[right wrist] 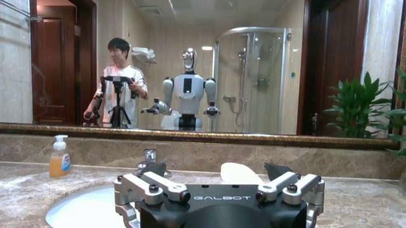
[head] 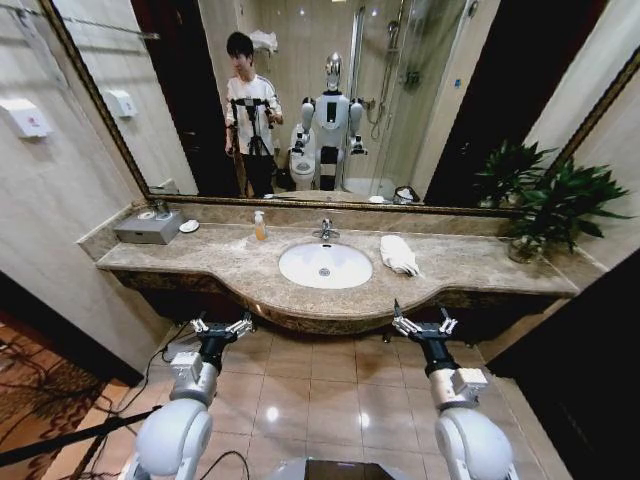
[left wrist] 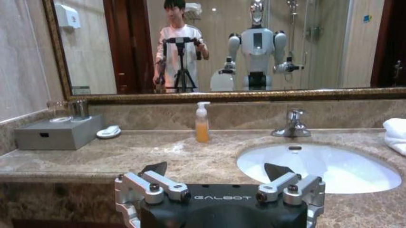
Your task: Pick up the towel from the sink counter and wipe the mirror surface.
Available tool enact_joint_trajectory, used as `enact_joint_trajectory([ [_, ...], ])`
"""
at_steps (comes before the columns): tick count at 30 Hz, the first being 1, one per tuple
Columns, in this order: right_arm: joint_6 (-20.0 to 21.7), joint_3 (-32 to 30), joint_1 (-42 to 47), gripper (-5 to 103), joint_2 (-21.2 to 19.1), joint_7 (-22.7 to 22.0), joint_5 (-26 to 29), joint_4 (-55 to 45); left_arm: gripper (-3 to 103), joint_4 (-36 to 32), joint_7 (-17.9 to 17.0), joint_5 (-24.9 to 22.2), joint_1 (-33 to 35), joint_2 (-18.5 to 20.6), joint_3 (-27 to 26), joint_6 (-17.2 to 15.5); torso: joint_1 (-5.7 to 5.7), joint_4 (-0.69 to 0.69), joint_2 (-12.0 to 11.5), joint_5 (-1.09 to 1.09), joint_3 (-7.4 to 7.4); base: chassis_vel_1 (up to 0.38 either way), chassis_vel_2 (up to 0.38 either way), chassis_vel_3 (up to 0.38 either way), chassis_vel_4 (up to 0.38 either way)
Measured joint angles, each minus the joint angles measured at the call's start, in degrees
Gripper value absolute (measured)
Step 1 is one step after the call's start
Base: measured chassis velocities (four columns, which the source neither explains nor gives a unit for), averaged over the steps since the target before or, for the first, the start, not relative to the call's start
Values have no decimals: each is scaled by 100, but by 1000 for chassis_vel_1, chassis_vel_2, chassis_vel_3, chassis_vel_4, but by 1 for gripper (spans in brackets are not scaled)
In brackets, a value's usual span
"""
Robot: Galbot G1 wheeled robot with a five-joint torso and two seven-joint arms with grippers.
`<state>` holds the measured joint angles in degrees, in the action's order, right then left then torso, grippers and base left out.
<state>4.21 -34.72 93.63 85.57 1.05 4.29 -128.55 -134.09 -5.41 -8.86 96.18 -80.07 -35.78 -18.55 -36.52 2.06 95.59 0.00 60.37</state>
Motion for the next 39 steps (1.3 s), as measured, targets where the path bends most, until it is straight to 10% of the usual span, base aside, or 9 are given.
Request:
enact_joint_trajectory([
  [39,17,118,-58,100,56,42,-48,-10,100,0,0,0,0,0,0,0,1,0,0,0,0,0,0,0,0],
])
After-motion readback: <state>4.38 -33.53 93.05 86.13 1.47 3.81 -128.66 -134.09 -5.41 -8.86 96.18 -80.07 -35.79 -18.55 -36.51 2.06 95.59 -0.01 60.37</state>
